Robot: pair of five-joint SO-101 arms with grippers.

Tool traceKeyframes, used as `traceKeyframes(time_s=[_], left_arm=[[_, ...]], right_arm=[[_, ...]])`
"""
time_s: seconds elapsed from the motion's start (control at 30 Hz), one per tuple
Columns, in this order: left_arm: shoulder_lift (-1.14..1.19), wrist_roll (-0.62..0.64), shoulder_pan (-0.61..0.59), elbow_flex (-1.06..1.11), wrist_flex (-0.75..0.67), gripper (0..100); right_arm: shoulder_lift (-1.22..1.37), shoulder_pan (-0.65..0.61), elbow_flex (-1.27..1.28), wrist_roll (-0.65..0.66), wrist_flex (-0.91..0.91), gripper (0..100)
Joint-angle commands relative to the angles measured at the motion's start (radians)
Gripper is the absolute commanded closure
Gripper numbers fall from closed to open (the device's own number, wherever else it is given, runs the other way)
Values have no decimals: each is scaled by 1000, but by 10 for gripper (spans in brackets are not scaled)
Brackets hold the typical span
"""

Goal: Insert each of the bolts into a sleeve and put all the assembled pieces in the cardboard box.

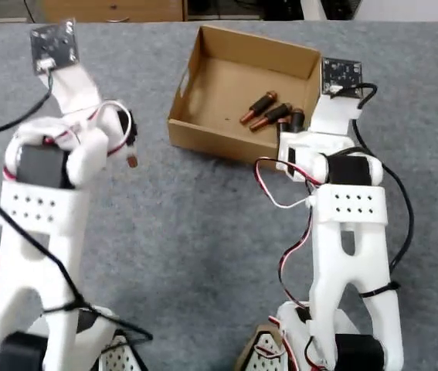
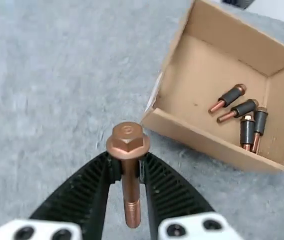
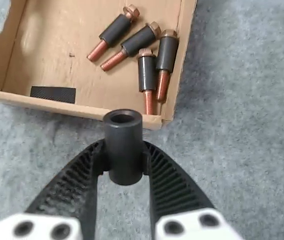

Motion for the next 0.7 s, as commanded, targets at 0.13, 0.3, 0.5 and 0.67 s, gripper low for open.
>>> traceKeyframes(time_s=[0.13, 0.3, 0.5, 0.67], left_arm=[[-203, -46, 52, 238, -229, 980], [-216, -46, 104, 267, -365, 980], [-216, -89, 110, 437, -594, 980], [-216, -97, 117, 569, -796, 980]], right_arm=[[-39, -45, 4, 84, 3, 997], [-42, -139, 84, 115, -29, 997], [-245, -199, 302, 137, -235, 997], [-456, -263, 484, 180, -259, 998]])
